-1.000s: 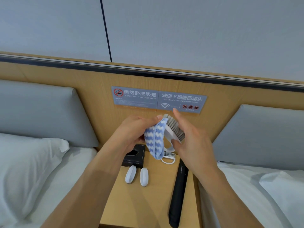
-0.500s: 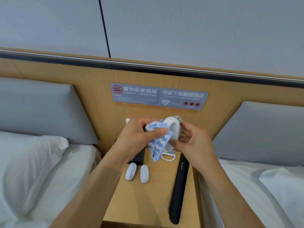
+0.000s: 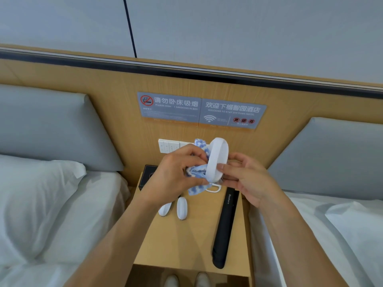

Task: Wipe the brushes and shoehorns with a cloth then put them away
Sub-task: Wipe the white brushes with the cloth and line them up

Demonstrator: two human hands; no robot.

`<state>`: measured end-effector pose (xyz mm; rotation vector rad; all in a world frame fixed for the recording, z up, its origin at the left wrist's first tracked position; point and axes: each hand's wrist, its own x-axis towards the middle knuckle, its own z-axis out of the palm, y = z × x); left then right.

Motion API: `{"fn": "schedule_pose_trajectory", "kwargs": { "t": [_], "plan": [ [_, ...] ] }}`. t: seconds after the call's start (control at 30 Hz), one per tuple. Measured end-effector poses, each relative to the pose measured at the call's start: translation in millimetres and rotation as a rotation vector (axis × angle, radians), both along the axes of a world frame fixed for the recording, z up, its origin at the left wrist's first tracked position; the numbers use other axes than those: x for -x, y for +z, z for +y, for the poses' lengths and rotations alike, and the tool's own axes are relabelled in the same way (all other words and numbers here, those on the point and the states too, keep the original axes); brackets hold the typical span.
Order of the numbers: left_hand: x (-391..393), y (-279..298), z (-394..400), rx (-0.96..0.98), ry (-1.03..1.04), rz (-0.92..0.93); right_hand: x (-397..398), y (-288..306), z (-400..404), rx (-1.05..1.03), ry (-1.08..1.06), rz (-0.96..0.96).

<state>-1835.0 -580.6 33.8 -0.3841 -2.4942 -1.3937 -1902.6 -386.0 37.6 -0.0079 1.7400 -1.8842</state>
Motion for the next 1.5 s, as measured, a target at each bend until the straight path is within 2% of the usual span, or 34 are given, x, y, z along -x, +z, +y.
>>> {"fn": "schedule_pose_trajectory", "kwargs": {
  "t": [0.1, 0.2, 0.33, 0.6, 0.83, 1.2, 1.37, 1.5],
  "plan": [
    [-0.3, -13.5, -4.6, 0.128, 0.076, 0.079, 2.1, -13.7, 0.4, 0.018, -0.009, -0.077],
    [-3.6, -30.4, -10.7, 0.127, 0.230, 0.070, 2.6, -39.9, 2.4, 0.030, -0.052, -0.190],
    [-11.9, -61.4, -17.1, 0.071, 0.418, -0.021, -0.8, -87.7, 4.8, -0.066, -0.088, -0.325],
    [-41.6, -139.1, -22.7, -0.014, 0.585, -0.264, -21.3, -192.6, -5.6, -0.387, -0.087, -0.515],
    [-75.4, -186.8, -42.3, -0.020, 0.725, -0.394, -64.7, -280.2, -49.4, -0.431, 0.038, -0.644],
    [-91.0, -259.4, -73.5, -0.058, 0.811, -0.506, -66.7, -382.1, -111.6, -0.582, 0.042, -0.530],
    [-94.0, -274.9, -68.1, -0.109, 0.829, -0.543, -67.3, -401.4, -132.0, -0.673, 0.121, -0.386],
    [-91.8, -277.8, -68.9, -0.121, 0.837, -0.553, -72.8, -406.6, -138.1, -0.756, 0.178, -0.362]
  ]
}}
